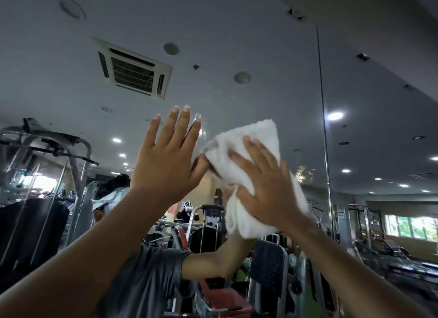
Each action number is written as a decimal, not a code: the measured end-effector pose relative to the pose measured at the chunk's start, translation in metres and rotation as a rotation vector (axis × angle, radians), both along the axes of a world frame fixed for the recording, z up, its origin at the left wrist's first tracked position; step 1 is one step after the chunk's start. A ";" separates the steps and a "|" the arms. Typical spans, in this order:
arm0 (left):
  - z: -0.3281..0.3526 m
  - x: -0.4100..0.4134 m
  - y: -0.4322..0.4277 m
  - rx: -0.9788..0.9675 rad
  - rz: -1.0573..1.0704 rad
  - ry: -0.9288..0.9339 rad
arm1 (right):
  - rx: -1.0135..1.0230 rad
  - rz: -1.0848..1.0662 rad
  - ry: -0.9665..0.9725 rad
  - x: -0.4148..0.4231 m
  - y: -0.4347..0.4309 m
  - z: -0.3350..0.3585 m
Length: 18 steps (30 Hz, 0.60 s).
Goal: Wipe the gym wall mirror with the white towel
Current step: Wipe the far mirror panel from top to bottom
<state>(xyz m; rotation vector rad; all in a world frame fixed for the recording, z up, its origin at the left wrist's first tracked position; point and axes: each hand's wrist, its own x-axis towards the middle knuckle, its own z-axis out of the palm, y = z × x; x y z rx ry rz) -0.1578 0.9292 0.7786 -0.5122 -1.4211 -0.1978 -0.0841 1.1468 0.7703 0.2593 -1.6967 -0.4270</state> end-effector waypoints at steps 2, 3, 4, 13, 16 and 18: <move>-0.002 0.001 0.001 0.003 -0.005 -0.015 | -0.229 0.010 0.053 0.004 0.019 0.015; -0.002 0.001 0.001 0.006 -0.010 -0.020 | -0.383 0.027 0.088 0.004 0.018 0.030; -0.002 0.001 0.001 0.008 -0.015 -0.024 | -0.522 0.031 0.111 0.003 0.012 0.047; 0.000 -0.001 -0.002 -0.014 -0.033 0.007 | 0.002 -0.015 0.031 -0.003 -0.004 -0.001; -0.003 0.002 0.003 -0.005 0.021 -0.016 | -0.152 -0.001 0.049 0.005 0.025 0.008; -0.002 0.003 0.002 -0.003 0.048 -0.035 | -0.451 0.013 0.138 0.001 0.014 0.039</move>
